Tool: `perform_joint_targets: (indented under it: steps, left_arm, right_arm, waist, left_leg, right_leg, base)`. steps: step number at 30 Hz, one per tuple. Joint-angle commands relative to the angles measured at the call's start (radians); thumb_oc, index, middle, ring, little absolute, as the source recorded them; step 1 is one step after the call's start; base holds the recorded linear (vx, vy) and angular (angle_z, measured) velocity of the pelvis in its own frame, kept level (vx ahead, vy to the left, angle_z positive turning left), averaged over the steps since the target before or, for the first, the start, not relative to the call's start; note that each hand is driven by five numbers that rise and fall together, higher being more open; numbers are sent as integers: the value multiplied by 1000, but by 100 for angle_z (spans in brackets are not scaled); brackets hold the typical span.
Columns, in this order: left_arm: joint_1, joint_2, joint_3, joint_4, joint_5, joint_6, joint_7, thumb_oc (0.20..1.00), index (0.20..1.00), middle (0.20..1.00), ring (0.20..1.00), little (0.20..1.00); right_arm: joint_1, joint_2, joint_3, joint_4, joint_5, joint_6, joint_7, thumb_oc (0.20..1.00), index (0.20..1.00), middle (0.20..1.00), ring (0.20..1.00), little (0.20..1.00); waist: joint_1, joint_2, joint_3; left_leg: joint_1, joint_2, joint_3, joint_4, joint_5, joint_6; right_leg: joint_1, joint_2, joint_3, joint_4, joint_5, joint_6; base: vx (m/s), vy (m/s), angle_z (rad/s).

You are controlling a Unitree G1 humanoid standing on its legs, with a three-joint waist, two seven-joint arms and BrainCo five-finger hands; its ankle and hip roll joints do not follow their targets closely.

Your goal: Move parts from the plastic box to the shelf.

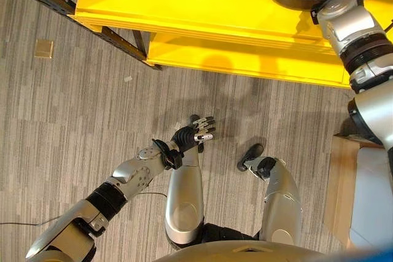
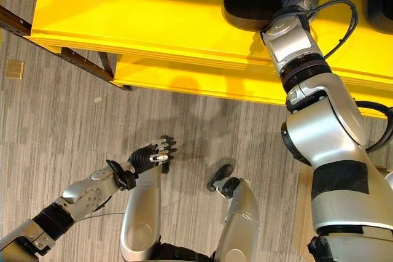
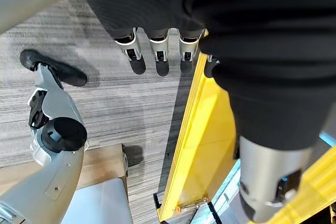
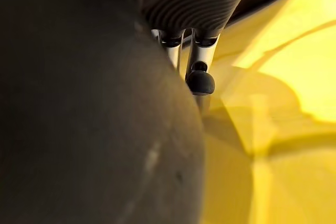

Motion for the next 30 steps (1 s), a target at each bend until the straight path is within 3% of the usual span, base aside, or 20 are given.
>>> perform_joint_targets:
  steps: [1,13,23,30]
  left_arm:
    - [13,22,-39,-112,-24,-5,-35,1000,1000,1000,1000,1000]
    - [70,91,7,-131,0,14,-75,1000,1000,1000,1000,1000]
    - [125,108,39,-123,53,16,-116,1000,1000,1000,1000,1000]
    - [102,118,38,-114,47,29,-133,1000,1000,1000,1000,1000]
  right_arm:
    - [-145,-102,73,-5,-77,-38,-84,200,200,200,200,200]
    - [-190,-158,111,-29,-153,-35,-147,200,200,200,200,200]
    - [-195,-195,124,-20,-137,-46,-124,200,200,200,200,200]
    - [-197,-178,131,-1,-147,-104,-73,200,200,200,200,200]
  waist:
    - [27,37,-41]
    - [42,24,-41]
    - [49,18,-41]
    - [56,36,-41]
  left_leg:
    - [45,6,-4,-110,27,17]
    - [25,32,-25,-173,93,-13]
    - [45,58,-42,-209,127,-33]
    - [47,53,-49,-221,139,-38]
  right_leg:
    - [-14,13,12,84,29,64]
    - [-25,34,-20,71,34,63]
    - [0,54,-37,42,41,59]
    - [2,43,-47,28,52,63]
  base:
    - [51,-132,4]
    - [53,-124,4]
    - [40,-86,1]
    - [-1,-3,1]
